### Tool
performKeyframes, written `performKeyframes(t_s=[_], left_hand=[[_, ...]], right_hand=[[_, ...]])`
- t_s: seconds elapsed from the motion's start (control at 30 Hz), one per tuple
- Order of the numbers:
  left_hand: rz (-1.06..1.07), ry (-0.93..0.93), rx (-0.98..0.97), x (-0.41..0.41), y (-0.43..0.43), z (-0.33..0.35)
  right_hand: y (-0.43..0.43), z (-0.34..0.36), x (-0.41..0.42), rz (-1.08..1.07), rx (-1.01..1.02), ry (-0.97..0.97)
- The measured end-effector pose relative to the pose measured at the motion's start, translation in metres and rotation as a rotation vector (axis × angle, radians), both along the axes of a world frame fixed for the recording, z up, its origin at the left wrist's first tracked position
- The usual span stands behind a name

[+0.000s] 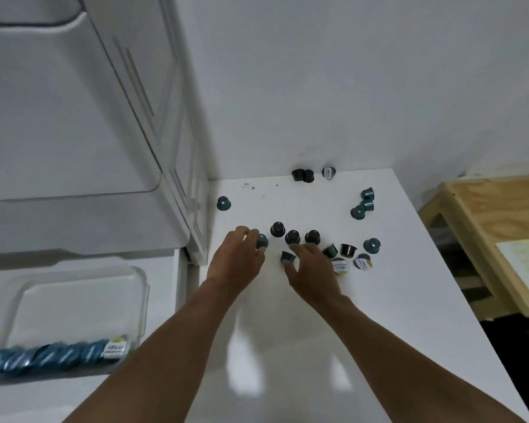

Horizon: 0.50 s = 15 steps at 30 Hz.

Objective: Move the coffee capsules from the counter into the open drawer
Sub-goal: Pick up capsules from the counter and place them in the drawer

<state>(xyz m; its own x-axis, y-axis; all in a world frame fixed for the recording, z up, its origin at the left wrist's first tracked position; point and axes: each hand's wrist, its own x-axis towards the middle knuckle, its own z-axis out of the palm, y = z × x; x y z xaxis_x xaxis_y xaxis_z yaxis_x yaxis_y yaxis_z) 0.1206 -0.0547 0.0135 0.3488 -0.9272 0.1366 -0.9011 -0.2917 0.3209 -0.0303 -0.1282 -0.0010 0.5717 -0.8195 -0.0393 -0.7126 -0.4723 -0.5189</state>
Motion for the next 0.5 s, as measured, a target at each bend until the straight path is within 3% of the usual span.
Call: performKeyframes(t_s=[0.5], left_hand=[[-0.02, 0.191, 0.235, 0.031, -0.059, -0.063]], right_hand=[[-0.031, -0.05, 0.038, -0.038, 0.121, 0.107]])
